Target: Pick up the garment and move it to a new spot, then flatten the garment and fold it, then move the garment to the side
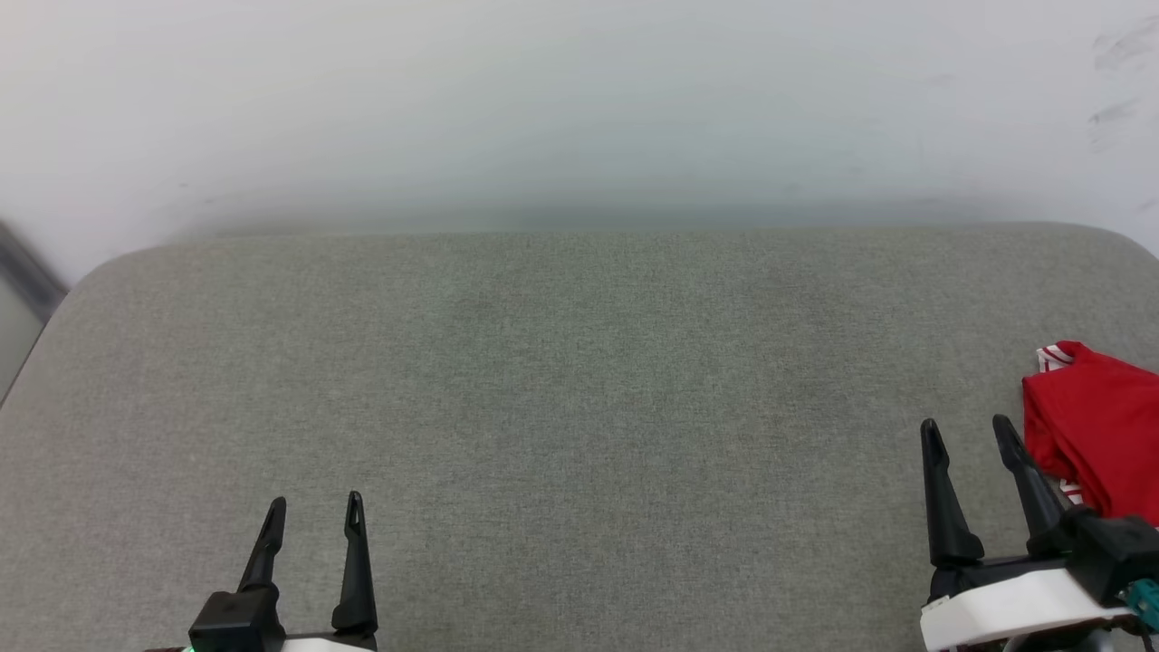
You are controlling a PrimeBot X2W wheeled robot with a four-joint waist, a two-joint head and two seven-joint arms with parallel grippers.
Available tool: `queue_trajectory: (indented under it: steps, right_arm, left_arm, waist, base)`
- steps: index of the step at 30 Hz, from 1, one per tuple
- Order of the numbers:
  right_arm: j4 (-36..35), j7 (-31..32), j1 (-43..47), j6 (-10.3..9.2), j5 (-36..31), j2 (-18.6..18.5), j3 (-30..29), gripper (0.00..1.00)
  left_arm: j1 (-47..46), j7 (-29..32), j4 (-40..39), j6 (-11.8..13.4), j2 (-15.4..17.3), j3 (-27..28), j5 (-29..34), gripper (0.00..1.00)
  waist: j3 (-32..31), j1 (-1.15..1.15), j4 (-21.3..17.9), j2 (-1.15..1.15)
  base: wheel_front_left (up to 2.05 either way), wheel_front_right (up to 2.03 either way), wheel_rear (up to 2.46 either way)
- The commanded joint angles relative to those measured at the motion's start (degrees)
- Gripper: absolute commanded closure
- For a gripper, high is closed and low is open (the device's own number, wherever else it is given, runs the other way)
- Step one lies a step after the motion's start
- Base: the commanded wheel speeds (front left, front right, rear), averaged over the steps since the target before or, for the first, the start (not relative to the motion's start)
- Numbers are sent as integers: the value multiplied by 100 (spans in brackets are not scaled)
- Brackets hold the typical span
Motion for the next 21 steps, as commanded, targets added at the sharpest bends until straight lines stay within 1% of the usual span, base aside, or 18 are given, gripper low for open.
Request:
queue_trajectory:
  steps: [1,11,12,16,21]
  right_arm:
    - [-38,-9,89,-2,-9,56,-1,0]
    - [-99,-10,407,-2,20,147,-49,0]
    - [-76,-1,328,0,23,125,-46,100]
    - [129,13,373,0,63,134,-35,100]
    - [193,150,310,0,610,136,-57,100]
  left_arm:
    - [28,-12,14,-4,-7,6,-3,0]
    - [40,-12,154,-105,-7,61,-8,0]
    - [3,1,152,-101,0,47,-7,100]
    - [36,37,380,-107,-8,37,-33,100]
    - [-81,193,484,-160,-7,92,-600,100]
  waist:
    - [-25,1,6,0]
    - [-134,1,58,0]
    - [-135,1,58,0]
    - [-138,1,57,0]
    - [-132,1,51,0]
  base:
    - [0,0,0]
    - [0,0,0]
    - [0,0,0]
    - [0,0,0]
    - [0,0,0]
